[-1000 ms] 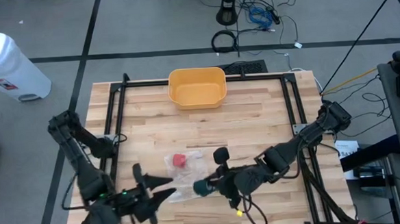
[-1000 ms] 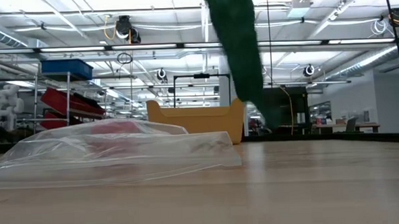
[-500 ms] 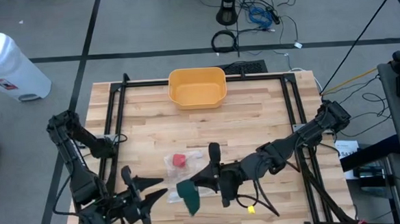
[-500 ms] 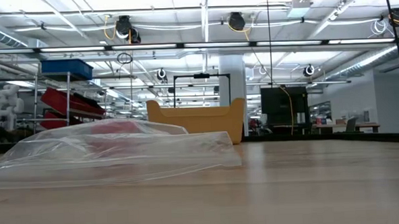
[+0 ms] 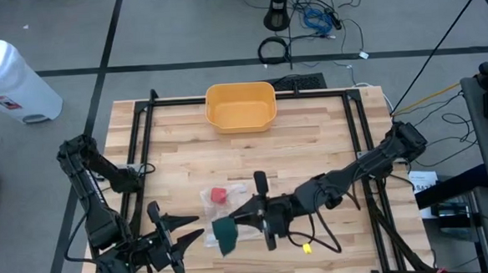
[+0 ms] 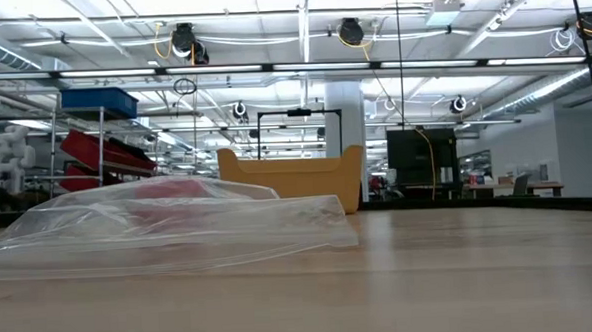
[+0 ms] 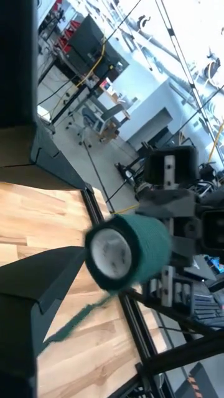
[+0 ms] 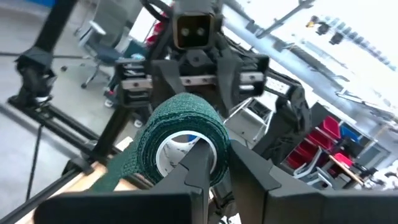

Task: Roll bandage
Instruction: Roll the green bandage

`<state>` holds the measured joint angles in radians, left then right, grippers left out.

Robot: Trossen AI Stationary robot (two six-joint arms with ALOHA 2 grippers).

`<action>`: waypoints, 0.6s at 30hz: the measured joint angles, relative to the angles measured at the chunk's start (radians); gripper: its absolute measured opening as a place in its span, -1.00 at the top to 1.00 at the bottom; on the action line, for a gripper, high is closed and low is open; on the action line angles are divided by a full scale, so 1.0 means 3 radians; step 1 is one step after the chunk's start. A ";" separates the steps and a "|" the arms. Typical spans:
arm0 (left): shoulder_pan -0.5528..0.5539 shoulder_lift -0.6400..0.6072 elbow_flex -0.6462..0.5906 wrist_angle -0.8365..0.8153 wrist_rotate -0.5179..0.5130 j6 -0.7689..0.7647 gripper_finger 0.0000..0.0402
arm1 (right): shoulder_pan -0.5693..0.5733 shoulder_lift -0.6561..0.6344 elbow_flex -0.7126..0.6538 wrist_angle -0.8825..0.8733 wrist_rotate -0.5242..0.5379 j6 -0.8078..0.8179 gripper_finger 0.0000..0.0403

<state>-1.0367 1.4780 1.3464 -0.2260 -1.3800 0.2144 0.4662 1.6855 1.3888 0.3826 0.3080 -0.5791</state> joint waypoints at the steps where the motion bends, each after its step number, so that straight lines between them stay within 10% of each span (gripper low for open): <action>1: 0.0000 0.0000 0.0000 -0.0001 0.0001 -0.0001 0.18 | -0.0018 0.0000 -0.0058 0.0085 0.0000 0.0027 0.78; 18: 0.0087 0.0001 -0.0109 0.0033 0.0155 -0.0258 0.18 | 0.0026 -0.0001 -0.0480 0.0722 0.0000 0.0153 0.78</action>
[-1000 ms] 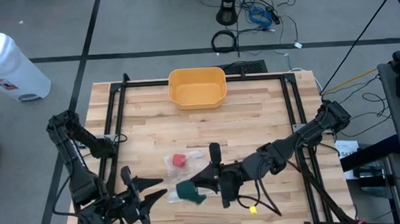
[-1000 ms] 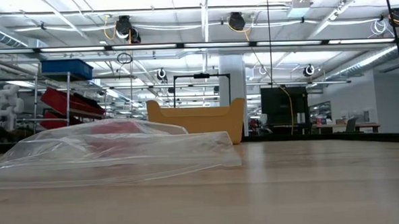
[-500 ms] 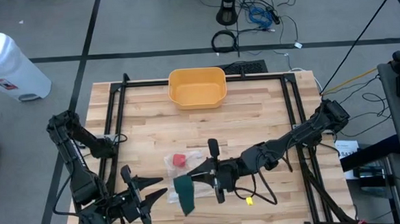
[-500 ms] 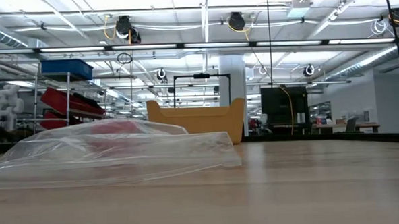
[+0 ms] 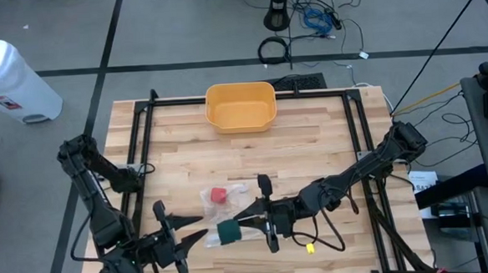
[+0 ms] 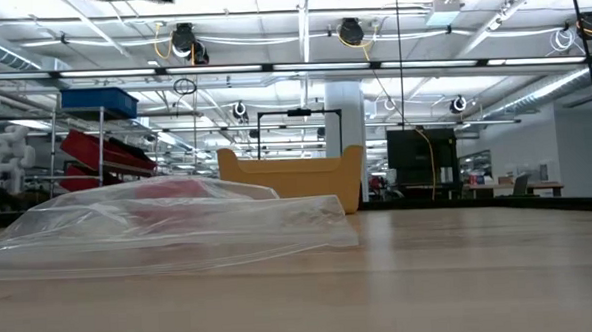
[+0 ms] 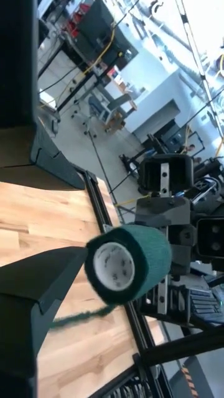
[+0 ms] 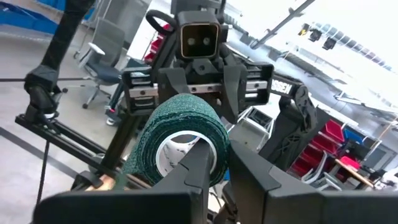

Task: Roll bandage
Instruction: Roll the green bandage

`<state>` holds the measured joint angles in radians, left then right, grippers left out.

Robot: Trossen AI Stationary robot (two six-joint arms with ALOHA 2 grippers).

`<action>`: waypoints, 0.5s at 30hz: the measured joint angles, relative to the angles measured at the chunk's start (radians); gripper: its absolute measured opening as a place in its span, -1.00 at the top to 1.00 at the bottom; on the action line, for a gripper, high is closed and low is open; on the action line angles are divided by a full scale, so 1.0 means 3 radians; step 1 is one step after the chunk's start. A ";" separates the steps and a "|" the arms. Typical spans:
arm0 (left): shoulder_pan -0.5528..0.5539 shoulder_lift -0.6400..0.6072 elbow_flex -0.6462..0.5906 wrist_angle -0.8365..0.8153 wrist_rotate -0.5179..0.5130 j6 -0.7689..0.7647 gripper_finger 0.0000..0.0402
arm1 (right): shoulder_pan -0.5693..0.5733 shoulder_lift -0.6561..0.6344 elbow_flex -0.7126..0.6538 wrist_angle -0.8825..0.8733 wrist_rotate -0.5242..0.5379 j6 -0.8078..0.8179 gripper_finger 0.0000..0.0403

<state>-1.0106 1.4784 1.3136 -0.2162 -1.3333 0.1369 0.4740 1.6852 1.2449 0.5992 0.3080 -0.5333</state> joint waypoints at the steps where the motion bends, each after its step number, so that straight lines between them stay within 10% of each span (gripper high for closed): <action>1: 0.0014 0.0000 0.0000 0.0000 0.0007 -0.0013 0.18 | -0.0002 0.0000 0.0000 -0.0012 0.0003 0.0015 0.78; 15: 0.0118 0.0001 -0.0001 -0.0018 0.0198 -0.0278 0.18 | -0.0003 0.0000 0.0000 -0.0017 0.0011 0.0050 0.78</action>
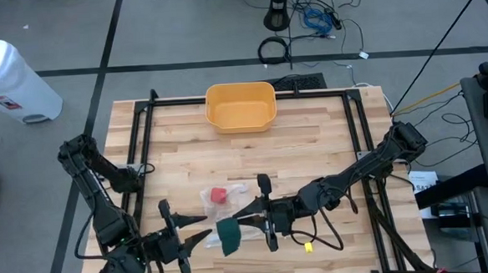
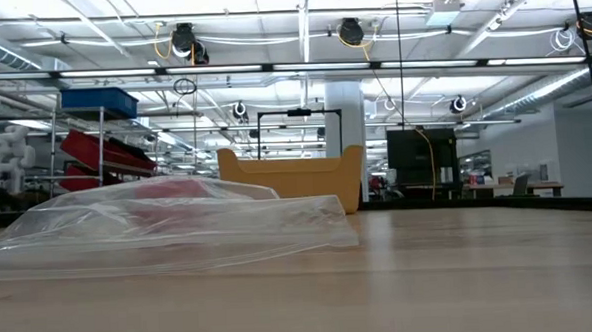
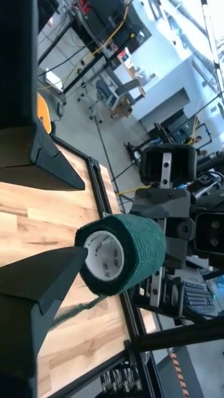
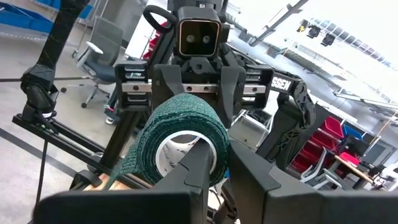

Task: Roll bandage
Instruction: Roll the green bandage

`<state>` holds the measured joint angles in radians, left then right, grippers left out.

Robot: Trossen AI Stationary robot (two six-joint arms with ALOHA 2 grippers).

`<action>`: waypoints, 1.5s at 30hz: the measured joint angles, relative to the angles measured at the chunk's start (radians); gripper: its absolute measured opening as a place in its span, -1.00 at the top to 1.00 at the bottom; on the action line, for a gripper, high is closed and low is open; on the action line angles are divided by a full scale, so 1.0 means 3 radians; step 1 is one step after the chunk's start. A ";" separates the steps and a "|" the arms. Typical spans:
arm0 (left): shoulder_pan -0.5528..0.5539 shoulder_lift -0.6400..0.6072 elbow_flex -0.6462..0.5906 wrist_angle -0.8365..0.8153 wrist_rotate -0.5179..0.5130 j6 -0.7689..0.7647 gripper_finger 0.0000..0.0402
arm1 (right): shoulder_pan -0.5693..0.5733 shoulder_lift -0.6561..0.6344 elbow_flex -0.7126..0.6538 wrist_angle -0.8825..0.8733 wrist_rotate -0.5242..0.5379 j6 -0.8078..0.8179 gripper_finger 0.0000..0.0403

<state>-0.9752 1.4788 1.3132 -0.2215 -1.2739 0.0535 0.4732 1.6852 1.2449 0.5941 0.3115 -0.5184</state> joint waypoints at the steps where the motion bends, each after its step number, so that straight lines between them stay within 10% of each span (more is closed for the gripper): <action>1: 0.0007 0.0000 0.0000 0.0008 0.0000 -0.0030 0.18 | 0.0000 0.0000 0.0000 0.0000 0.0000 0.0003 0.78; 45: 0.0267 0.0065 -0.0001 -0.0014 0.0225 -0.0132 0.18 | 0.0000 0.0000 0.0000 -0.0126 0.0356 0.0056 0.78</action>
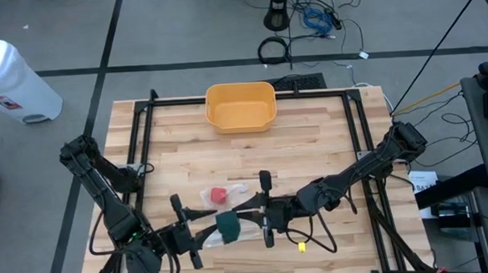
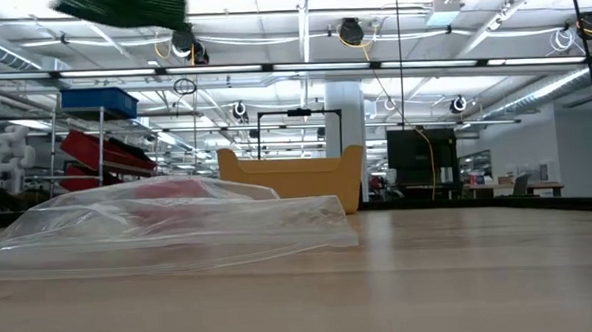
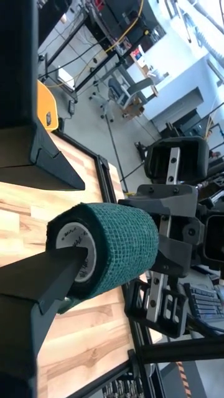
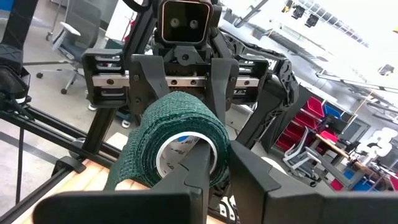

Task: Roll bandage
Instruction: Roll the green bandage

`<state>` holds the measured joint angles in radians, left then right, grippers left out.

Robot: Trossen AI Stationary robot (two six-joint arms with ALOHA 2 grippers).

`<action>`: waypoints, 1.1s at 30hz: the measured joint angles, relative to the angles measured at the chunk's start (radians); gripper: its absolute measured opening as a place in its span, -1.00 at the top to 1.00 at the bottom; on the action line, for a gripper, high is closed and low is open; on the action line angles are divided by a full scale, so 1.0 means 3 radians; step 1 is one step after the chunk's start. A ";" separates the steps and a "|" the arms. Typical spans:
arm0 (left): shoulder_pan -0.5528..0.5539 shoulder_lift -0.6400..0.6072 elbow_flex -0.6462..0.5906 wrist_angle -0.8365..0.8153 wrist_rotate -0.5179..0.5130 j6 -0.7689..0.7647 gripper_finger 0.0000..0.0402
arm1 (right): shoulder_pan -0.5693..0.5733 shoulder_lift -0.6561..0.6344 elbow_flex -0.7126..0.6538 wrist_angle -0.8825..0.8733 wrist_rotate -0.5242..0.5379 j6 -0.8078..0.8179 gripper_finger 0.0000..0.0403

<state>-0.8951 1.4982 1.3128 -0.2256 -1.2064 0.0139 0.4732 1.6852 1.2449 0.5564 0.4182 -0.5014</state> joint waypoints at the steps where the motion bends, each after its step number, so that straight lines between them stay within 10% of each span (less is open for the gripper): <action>1: 0.0000 0.0000 0.0000 -0.0001 -0.0001 -0.0001 0.18 | 0.0000 0.0000 0.0000 0.0000 0.0000 0.0000 0.78; 33: -0.0003 0.0000 0.0000 0.0005 -0.0106 0.0025 0.63 | -0.0001 0.0000 0.0000 0.0004 -0.0002 0.0027 0.78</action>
<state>-0.8959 1.4982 1.3128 -0.2241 -1.2383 0.0215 0.4728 1.6852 1.2449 0.5575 0.4175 -0.4934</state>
